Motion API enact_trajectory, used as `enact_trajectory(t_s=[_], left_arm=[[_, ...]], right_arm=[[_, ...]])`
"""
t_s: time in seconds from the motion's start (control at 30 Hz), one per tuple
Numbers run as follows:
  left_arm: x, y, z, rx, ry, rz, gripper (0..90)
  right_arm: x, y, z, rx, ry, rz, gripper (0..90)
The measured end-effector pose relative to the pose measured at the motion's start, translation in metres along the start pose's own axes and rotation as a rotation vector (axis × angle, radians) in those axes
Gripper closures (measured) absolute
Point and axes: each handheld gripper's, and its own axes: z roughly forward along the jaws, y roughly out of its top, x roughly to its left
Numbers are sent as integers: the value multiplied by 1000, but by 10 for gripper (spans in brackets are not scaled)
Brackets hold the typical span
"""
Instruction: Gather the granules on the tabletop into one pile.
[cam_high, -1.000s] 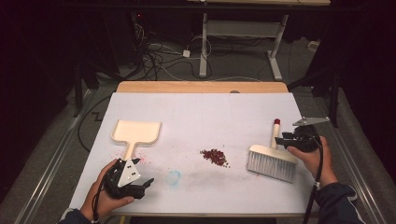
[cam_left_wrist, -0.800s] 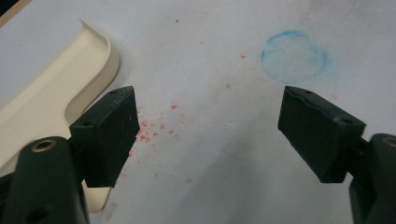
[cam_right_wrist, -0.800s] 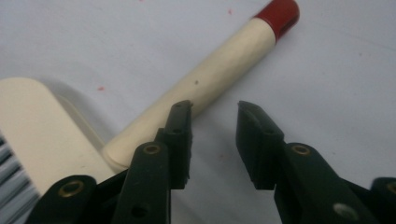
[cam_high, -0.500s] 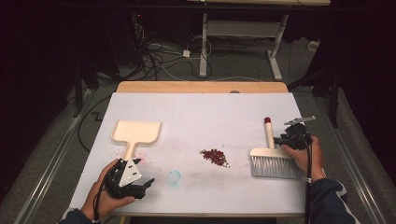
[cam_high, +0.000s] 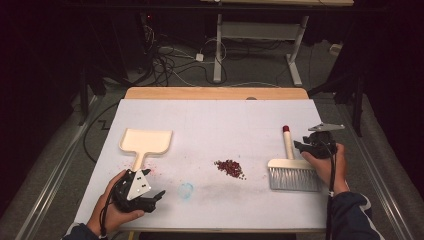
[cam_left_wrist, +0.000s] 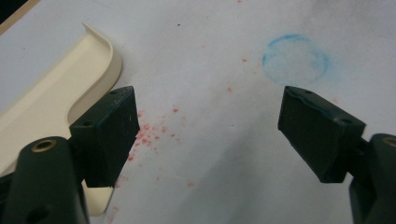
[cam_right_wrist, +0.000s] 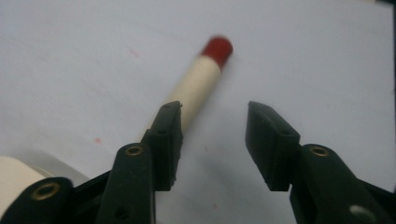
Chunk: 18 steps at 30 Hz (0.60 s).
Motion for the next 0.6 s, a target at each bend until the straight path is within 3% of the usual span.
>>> enact_trajectory(t_s=[0.13, 0.27, 0.6], left_arm=[[0, 0, 0, -3, 2, -1, 195], [1, 2, 1, -9, 8, -1, 195], [5, 5, 3, -17, 15, 3, 195]], right_arm=[[9, 8, -14, -109, 37, -2, 524], [20, 15, -24, -184, 81, 6, 497], [47, 17, -52, -324, 99, -54, 370]])
